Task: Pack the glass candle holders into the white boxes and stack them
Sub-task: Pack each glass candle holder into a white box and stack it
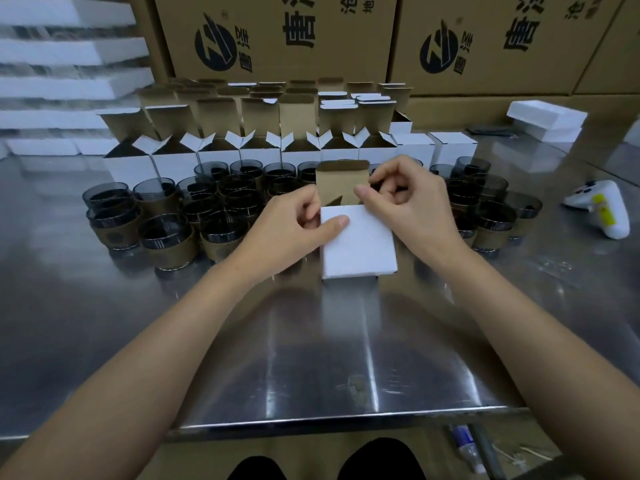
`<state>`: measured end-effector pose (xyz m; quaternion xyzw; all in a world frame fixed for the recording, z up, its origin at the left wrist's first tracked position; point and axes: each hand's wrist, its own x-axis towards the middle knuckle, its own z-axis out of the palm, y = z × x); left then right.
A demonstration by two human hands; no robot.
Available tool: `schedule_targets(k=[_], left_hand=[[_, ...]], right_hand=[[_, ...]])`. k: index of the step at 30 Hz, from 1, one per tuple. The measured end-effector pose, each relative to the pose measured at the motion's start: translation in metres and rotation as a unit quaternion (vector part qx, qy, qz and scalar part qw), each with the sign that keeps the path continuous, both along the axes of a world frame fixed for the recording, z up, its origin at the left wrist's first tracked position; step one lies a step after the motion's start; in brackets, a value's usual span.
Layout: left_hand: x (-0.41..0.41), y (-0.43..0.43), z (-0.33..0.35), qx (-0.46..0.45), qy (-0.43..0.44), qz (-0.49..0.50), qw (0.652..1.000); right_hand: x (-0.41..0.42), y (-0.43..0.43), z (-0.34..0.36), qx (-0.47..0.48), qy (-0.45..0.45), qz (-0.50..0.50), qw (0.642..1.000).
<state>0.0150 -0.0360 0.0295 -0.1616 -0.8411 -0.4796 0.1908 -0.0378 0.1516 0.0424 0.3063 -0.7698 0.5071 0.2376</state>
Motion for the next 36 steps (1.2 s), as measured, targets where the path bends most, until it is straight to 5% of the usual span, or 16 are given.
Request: schedule_targets(k=[4,10,19,24,30,36], left_hand=[[0.003,-0.006,0.004,-0.017,0.008,-0.054,0.998],[-0.004,-0.012,-0.003,-0.176,0.057,-0.03,0.982],[-0.002,-0.007,-0.001,-0.253,0.127,0.055,0.957],[-0.004,-0.008,-0.001,-0.206,0.093,0.056,0.972],[-0.007,-0.008,-0.001,-0.034,0.027,0.12,0.992],[-0.009,-0.012,0.001,-0.031,-0.057,0.143,0.988]], right_hand=[[-0.003,0.002,0.001,0.019,-0.075,0.028,0.997],[-0.003,0.004,-0.006,0.169,0.058,0.009,0.984],[-0.004,0.001,-0.006,0.081,0.045,-0.054,0.994],[-0.008,0.001,-0.008,0.059,-0.042,-0.105,0.992],[-0.013,0.005,-0.009,0.161,-0.011,-0.202,0.966],[-0.017,0.005,-0.011,0.211,-0.013,-0.133,0.968]])
